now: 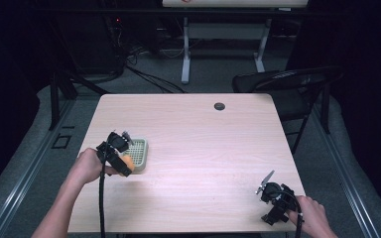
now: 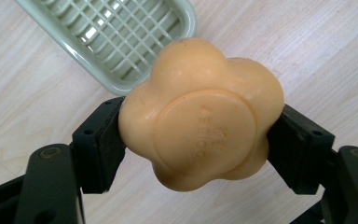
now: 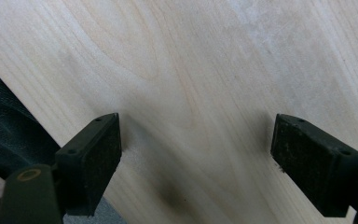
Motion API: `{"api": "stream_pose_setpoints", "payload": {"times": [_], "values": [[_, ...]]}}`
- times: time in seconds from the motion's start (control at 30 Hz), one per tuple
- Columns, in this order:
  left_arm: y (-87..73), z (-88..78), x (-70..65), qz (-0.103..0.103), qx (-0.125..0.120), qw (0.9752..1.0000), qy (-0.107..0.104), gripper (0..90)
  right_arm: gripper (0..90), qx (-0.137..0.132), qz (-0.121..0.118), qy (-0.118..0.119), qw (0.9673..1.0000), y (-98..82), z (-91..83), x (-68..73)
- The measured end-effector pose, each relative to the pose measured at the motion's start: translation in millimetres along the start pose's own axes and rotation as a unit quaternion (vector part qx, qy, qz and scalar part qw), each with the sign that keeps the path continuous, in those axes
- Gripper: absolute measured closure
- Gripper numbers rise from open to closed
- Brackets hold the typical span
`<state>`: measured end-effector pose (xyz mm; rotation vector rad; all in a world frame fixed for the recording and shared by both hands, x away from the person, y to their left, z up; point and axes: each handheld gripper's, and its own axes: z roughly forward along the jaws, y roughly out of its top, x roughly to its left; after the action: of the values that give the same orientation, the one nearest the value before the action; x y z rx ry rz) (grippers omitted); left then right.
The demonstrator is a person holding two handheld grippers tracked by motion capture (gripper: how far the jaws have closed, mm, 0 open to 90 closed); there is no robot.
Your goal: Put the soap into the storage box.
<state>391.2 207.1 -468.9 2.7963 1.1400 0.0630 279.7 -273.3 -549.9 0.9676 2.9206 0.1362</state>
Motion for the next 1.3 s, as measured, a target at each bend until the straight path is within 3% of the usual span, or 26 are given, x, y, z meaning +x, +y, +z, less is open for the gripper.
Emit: {"api": "stream_pose_setpoints", "payload": {"times": [0.93, 1.3], "values": [[36.8, -7.1, 14.9, 0.012, 0.002, 0.9998, 0.014, 27.2, 15.9, 0.004, 0.003, 0.0, 1.0, -2.8, -0.2, -0.3], [47.6, 10.1, 28.9, 0.008, 0.01, 0.9998, 0.016, 27.2, 15.9, 0.009, 0.004, 0.0, 1.0, -3.1, 0.5, -0.6]]}}
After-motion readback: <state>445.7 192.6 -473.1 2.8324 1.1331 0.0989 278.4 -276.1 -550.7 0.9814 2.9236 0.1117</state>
